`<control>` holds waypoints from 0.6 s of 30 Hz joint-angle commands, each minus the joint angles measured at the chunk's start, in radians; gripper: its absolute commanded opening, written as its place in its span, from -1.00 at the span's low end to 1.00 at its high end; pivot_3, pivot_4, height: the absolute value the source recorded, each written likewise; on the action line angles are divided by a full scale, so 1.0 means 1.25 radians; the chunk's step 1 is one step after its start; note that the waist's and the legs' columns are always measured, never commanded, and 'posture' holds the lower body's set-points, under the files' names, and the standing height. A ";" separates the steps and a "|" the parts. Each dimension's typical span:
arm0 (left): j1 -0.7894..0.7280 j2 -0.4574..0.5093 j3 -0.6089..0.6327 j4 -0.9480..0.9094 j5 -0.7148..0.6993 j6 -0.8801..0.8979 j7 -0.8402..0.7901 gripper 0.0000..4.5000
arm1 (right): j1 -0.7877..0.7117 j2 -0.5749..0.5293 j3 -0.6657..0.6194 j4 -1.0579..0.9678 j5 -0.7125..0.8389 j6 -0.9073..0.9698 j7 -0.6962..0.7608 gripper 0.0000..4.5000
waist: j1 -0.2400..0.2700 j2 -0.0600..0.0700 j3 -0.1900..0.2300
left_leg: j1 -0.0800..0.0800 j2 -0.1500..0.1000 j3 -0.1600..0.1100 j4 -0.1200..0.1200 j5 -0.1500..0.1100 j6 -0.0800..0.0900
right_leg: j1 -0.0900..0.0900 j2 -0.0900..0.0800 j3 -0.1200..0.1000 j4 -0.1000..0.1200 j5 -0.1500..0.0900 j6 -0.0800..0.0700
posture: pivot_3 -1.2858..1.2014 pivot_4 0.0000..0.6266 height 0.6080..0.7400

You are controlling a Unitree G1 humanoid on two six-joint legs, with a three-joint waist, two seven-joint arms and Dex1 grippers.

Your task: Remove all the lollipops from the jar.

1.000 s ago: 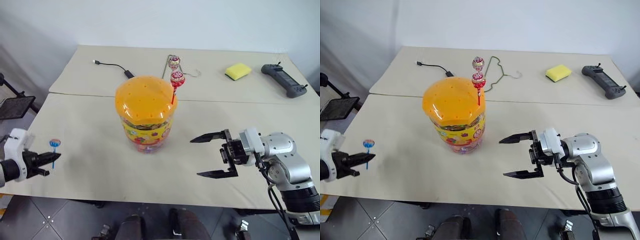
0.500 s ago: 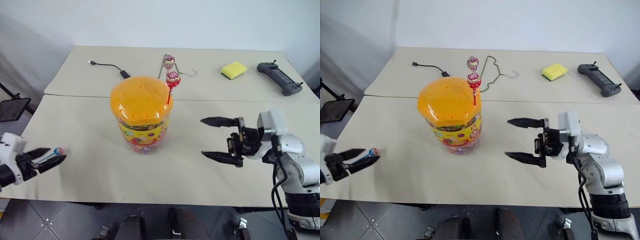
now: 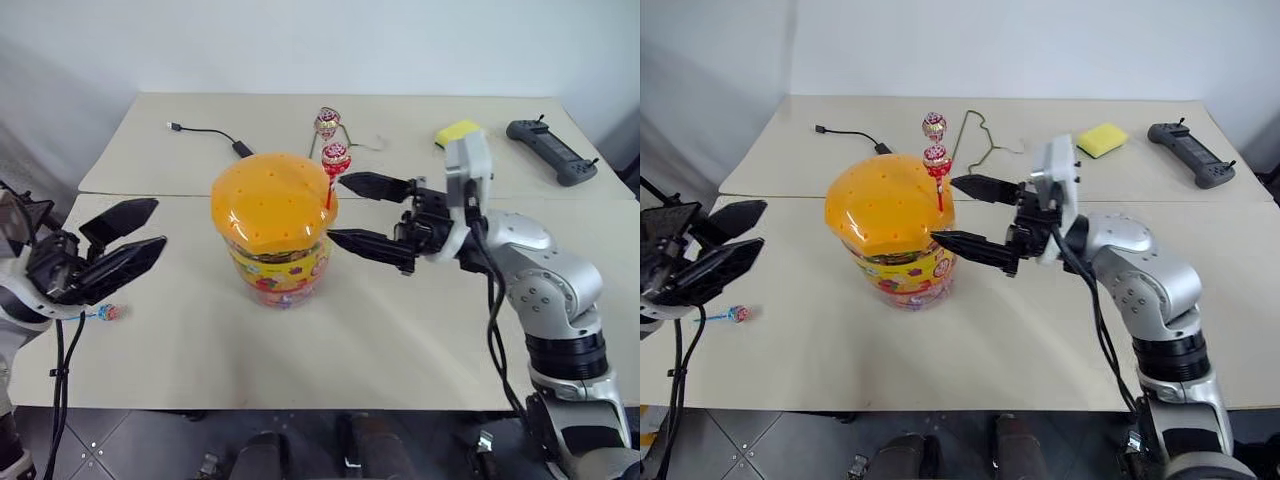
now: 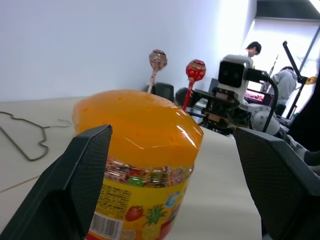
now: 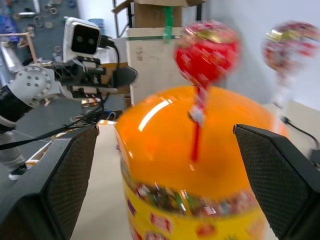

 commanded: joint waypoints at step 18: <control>-0.026 -0.024 -0.022 -0.048 -0.051 -0.033 -0.023 0.84 | -0.055 0.108 -0.151 0.074 0.085 -0.020 -0.007 -0.99 | 0.001 0.000 0.000 | -0.001 0.000 0.000 0.000 0.000 0.001 | 0.000 0.000 0.000 -0.001 0.000 0.000 | 0.03 -0.52 1.00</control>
